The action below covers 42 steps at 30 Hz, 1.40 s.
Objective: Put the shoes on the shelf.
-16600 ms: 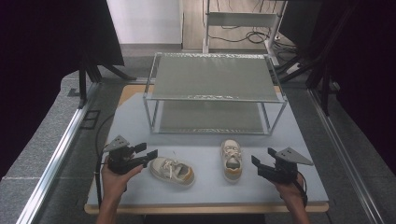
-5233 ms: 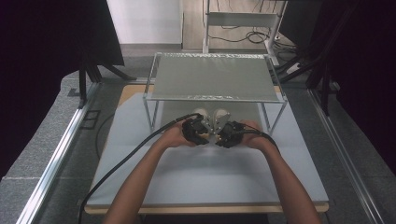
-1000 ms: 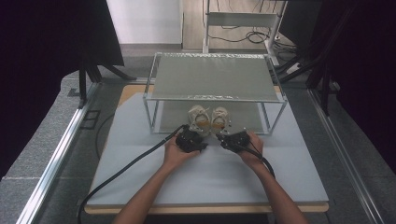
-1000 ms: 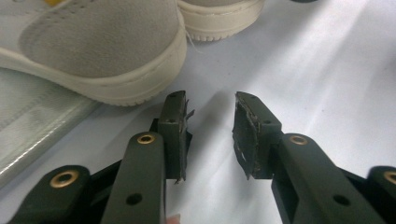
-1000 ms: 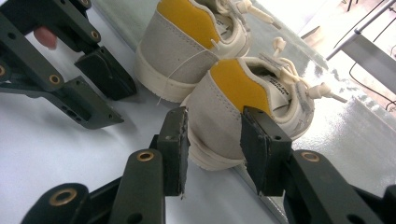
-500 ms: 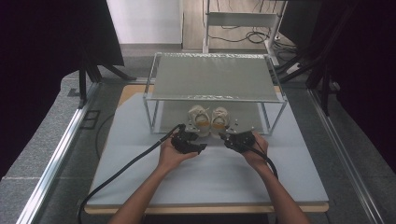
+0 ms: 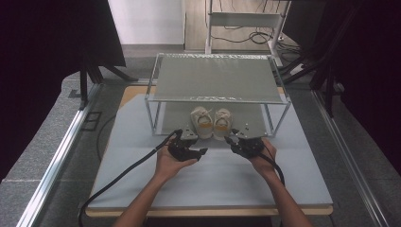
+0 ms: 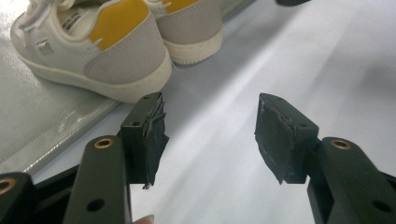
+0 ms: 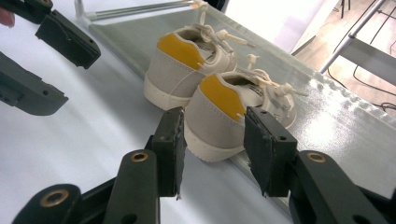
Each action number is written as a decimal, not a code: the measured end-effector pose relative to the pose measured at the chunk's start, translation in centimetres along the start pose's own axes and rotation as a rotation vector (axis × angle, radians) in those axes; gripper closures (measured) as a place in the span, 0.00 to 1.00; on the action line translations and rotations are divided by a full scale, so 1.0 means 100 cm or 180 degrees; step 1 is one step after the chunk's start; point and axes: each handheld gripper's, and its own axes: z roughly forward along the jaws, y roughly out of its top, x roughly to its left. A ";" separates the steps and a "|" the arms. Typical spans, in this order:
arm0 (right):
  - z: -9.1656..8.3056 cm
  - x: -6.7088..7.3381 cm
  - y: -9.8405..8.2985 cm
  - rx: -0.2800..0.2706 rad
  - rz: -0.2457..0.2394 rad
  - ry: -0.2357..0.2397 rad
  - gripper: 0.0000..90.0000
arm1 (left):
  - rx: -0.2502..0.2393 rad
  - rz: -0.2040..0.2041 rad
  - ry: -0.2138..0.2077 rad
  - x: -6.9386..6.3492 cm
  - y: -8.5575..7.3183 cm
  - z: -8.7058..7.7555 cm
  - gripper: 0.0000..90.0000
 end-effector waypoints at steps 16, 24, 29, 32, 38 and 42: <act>-0.029 -0.001 -0.021 -0.0126 0.0204 0.0079 0.65 | -0.0217 -0.0147 -0.0081 -0.004 -0.019 -0.016 0.47; -0.036 -0.003 -0.031 -0.0138 0.0251 0.0077 0.65 | -0.0229 -0.0233 -0.0084 0.001 -0.032 -0.024 0.47; -0.041 -0.002 -0.040 -0.0161 0.0323 0.0090 0.65 | -0.0235 -0.0261 -0.0091 0.003 -0.038 -0.027 0.47; -0.046 -0.001 -0.044 -0.0187 0.0379 0.0123 0.65 | -0.0231 -0.0295 -0.0107 0.004 -0.041 -0.030 0.47; -0.064 -0.003 -0.054 -0.0184 0.0357 0.0159 0.64 | -0.0284 -0.0367 -0.0101 0.006 -0.044 -0.039 0.47; -0.076 -0.004 -0.064 -0.0121 0.0383 0.0152 0.63 | -0.0287 -0.0394 -0.0106 0.004 -0.051 -0.044 0.46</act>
